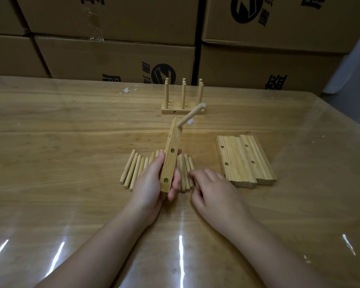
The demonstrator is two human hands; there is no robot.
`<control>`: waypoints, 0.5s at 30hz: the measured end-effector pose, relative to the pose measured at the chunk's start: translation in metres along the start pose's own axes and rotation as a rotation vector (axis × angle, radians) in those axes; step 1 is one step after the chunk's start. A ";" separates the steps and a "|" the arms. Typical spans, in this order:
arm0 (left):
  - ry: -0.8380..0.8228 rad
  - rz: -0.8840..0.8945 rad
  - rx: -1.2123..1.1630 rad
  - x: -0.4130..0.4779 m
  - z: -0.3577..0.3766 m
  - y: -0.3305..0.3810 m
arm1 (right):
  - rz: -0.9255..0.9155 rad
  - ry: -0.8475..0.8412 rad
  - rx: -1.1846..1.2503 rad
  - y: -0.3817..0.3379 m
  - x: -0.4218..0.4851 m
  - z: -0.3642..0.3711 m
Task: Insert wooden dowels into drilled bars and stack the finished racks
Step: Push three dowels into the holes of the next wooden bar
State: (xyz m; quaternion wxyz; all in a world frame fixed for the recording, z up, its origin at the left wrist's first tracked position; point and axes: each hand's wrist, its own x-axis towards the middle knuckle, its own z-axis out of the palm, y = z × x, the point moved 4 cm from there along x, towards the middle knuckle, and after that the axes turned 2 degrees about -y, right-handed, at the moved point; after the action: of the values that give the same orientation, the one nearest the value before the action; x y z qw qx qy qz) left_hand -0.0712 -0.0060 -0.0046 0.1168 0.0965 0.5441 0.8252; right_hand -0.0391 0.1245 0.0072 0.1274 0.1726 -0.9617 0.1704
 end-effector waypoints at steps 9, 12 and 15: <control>0.007 -0.015 -0.001 0.000 -0.001 -0.001 | 0.029 0.231 0.204 -0.002 -0.003 -0.019; 0.011 -0.016 0.022 0.000 0.000 0.000 | -0.048 0.341 0.324 -0.006 -0.005 -0.026; 0.009 -0.004 0.034 0.000 0.000 0.000 | -0.120 0.371 0.404 -0.008 -0.005 -0.028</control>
State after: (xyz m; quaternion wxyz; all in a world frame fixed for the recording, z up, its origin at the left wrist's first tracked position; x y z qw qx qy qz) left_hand -0.0710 -0.0057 -0.0042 0.1146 0.0936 0.5587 0.8161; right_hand -0.0265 0.1295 0.0328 0.2741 0.2169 -0.8566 0.3795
